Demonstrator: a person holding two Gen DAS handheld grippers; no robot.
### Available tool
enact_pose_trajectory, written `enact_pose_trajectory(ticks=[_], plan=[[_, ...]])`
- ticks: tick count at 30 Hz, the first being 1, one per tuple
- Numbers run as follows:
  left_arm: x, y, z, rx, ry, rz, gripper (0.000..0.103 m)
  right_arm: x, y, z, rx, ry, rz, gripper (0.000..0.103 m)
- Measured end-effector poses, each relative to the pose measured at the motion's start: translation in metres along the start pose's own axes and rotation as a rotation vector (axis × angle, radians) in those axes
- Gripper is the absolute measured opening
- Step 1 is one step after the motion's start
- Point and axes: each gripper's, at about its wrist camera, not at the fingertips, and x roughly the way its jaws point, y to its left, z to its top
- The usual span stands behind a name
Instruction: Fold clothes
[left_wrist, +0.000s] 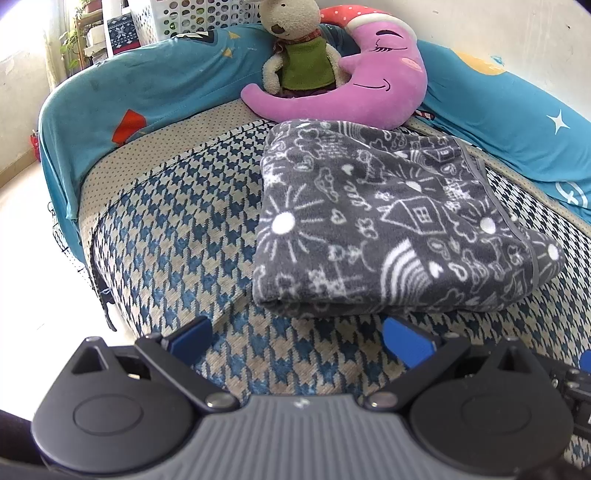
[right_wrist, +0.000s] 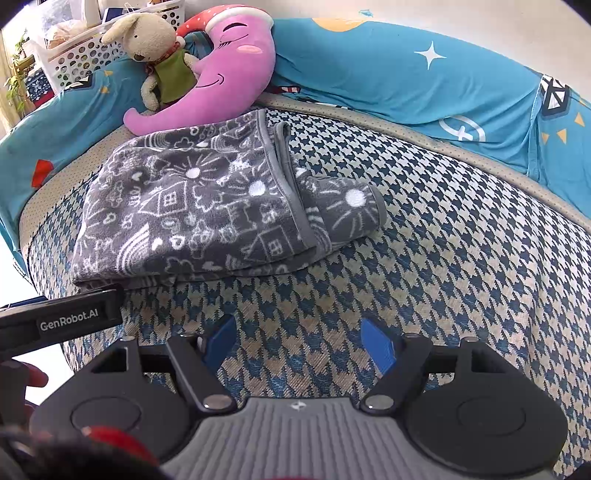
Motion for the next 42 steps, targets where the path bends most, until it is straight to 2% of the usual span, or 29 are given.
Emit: enact_pose_trajectory(ticks=[42], plan=[[-0.0015, -0.0001, -0.0006, 0.009, -0.002, 0.005, 0.103, 0.0015, 0.0007, 0.0007, -0.022, 0.004, 0.006, 0.075]])
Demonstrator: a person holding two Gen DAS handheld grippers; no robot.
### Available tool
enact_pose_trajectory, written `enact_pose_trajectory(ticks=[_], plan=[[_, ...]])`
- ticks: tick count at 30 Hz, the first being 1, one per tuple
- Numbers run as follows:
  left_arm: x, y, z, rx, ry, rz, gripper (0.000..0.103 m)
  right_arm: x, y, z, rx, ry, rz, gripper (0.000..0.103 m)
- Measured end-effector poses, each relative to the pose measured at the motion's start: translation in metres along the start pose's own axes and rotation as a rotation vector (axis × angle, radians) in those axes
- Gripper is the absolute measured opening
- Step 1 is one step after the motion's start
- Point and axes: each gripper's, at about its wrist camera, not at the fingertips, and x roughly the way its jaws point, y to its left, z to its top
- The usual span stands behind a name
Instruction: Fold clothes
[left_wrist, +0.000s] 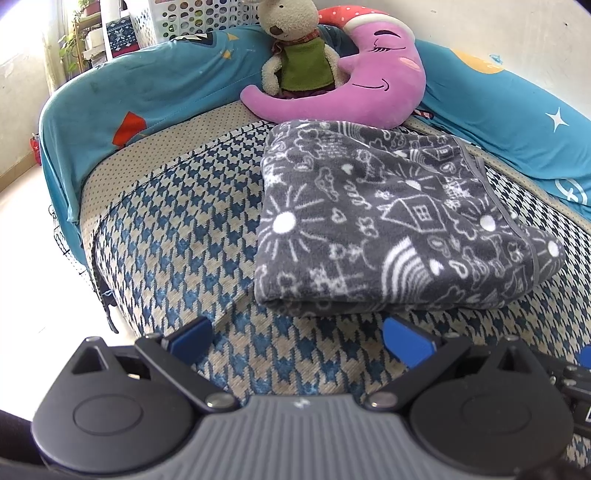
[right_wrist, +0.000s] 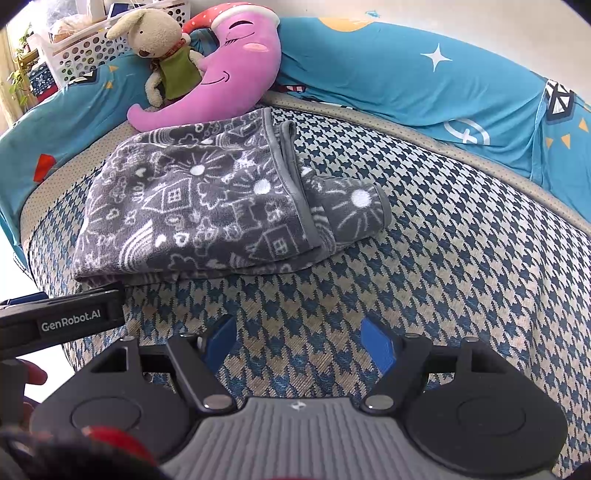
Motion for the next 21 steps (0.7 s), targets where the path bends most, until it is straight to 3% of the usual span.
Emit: enact_pose_trajectory(ticks=[21], plan=[[0.0002, 0.0012, 0.0005, -0.001, -0.003, 0.004, 0.103, 0.0019, 0.0013, -0.0001, -0.007, 0.007, 0.0, 0.075]])
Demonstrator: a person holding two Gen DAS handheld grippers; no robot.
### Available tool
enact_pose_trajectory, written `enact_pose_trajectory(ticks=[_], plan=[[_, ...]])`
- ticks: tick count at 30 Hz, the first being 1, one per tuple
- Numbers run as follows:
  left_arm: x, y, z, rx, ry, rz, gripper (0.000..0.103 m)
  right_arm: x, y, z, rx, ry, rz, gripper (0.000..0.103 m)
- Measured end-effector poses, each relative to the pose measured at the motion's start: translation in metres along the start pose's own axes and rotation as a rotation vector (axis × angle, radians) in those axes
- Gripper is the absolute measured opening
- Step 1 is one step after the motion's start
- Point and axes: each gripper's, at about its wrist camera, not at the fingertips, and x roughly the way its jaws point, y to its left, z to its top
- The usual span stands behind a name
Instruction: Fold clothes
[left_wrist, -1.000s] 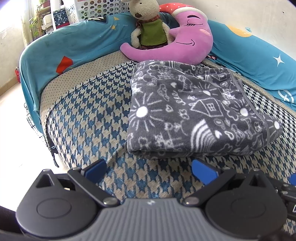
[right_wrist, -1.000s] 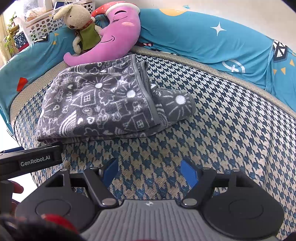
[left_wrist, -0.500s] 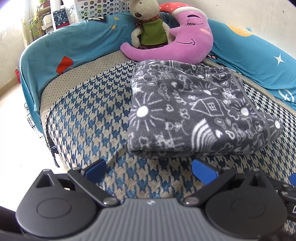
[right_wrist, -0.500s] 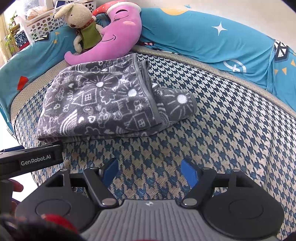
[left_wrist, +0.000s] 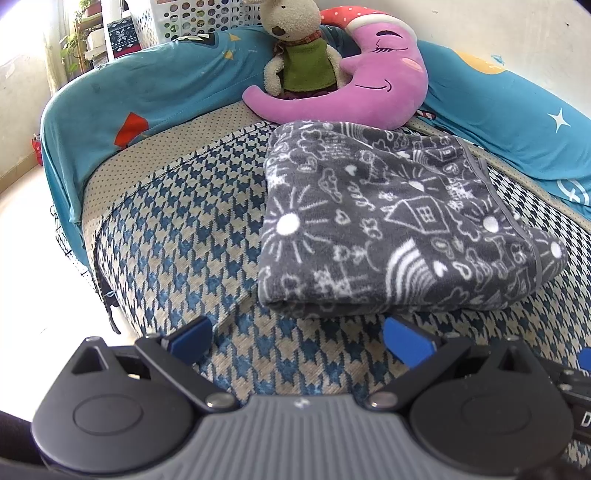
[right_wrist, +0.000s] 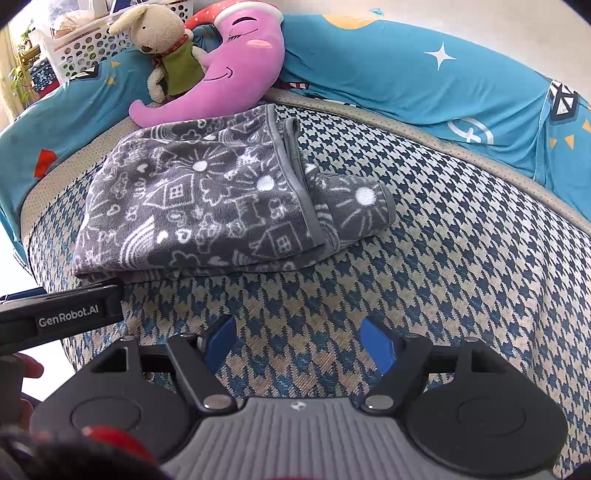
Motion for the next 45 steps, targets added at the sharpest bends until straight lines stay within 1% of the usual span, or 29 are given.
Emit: enact_pose_trajectory(ticks=[13, 24, 34, 45], plan=[[-0.0007, -0.0003, 0.0002, 0.004, -0.008, 0.005, 0.103, -0.0003, -0.0004, 0.0005, -0.001, -0.001, 0.0, 0.075], [-0.0037, -0.0034, 0.0, 0.037, -0.027, 0.0, 0.103, -0.0004, -0.0014, 0.0008, 0.008, -0.003, 0.002, 0.075], [-0.0028, -0.0026, 0.0004, 0.038, -0.026, 0.002, 0.103, -0.0004, -0.0004, 0.0009, 0.005, -0.003, 0.0, 0.075], [-0.0006, -0.0008, 0.0011, 0.03, -0.001, -0.006, 0.103, -0.0007, 0.0007, 0.0013, 0.004, -0.01, 0.004, 0.075]])
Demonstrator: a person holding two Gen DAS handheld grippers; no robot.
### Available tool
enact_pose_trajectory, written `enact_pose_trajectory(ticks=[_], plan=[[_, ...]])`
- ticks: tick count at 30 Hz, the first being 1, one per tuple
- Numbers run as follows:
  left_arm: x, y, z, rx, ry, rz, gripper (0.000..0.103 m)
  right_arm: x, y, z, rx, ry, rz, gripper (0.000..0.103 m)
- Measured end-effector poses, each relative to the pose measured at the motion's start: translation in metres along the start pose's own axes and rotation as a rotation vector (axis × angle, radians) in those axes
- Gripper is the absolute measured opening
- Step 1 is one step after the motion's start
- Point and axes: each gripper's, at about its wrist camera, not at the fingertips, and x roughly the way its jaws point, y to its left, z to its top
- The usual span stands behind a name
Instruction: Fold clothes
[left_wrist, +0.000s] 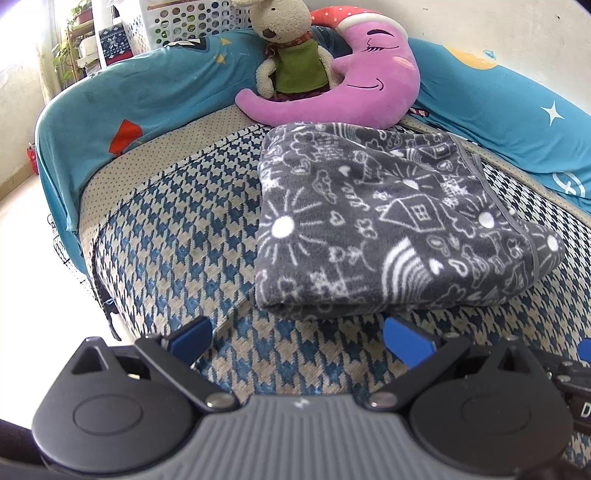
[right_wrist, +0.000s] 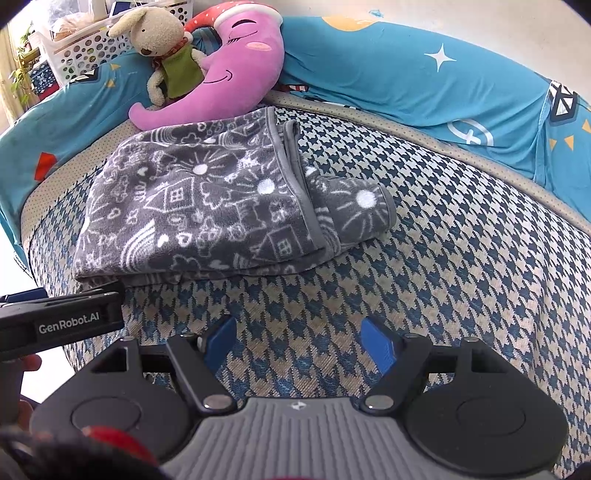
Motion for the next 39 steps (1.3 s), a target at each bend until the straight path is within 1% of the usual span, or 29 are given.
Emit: enact_pose_trajectory(ticks=[17, 39], plan=[[0.0021, -0.0033, -0.0012, 0.021, 0.022, -0.003, 0.103, 0.001, 0.0016, -0.0009, -0.009, 0.003, -0.006, 0.075], [0.0014, -0.007, -0.0014, 0.047, 0.019, -0.025, 0.103, 0.0013, 0.0028, -0.0001, -0.013, 0.003, -0.004, 0.075]])
